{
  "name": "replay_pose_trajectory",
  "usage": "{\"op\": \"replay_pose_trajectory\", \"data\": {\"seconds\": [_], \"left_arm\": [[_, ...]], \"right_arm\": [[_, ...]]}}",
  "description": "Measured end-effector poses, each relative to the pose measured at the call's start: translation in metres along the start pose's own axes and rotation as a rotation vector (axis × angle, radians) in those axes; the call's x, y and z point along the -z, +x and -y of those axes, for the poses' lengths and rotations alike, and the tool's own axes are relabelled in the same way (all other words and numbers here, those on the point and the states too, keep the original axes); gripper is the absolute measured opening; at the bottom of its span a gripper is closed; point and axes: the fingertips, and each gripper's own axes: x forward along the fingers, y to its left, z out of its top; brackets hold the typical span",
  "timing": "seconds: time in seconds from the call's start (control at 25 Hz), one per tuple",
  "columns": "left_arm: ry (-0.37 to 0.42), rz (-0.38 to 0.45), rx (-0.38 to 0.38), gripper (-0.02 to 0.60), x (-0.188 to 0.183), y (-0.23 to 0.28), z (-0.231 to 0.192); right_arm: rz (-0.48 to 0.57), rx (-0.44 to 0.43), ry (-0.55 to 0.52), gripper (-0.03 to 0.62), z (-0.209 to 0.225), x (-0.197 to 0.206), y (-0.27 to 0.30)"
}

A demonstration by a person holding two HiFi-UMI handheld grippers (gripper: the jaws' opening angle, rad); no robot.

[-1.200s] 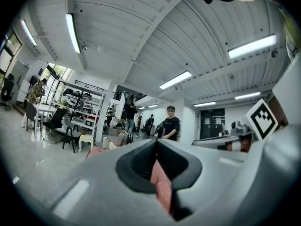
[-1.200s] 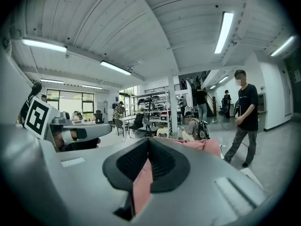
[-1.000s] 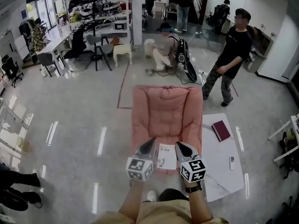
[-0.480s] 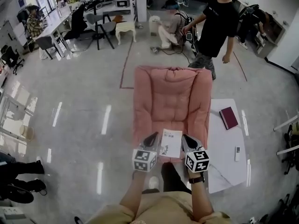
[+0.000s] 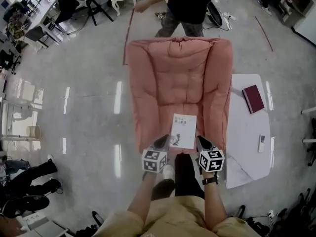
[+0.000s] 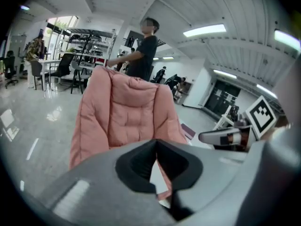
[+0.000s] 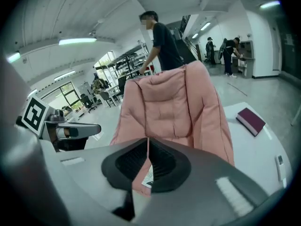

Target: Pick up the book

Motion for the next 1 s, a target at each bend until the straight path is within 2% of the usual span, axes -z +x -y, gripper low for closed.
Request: {"op": "replay_pose_trajectory", "data": {"seconds": [0.2,0.4,0.52,0.76,1.0], "left_arm": [[-0.077,-0.125,-0.001,0.019,0.053,0.052,-0.019],[-0.133,-0.217,0.017,0.074,0.103,0.104,-0.030],[-0.161,-0.287,0.025,0.101,0.137,0.130,-0.038],[-0.163,-0.405,0.036,0.123,0.199,0.184,-0.051],[-0.198,-0.458,0.016,0.158,0.244,0.218,-0.077]], "right_arm": [[-0.125,-0.027,0.085,0.051,0.035,0.065,0.051],[-0.216,-0.063,0.189,0.081,0.064,0.129,0.105],[-0.260,-0.055,0.238,0.106,0.079,0.162,0.132],[-0.320,-0.024,0.272,0.137,0.120,0.210,0.181],[-0.386,-0.004,0.260,0.208,0.142,0.251,0.220]]}}
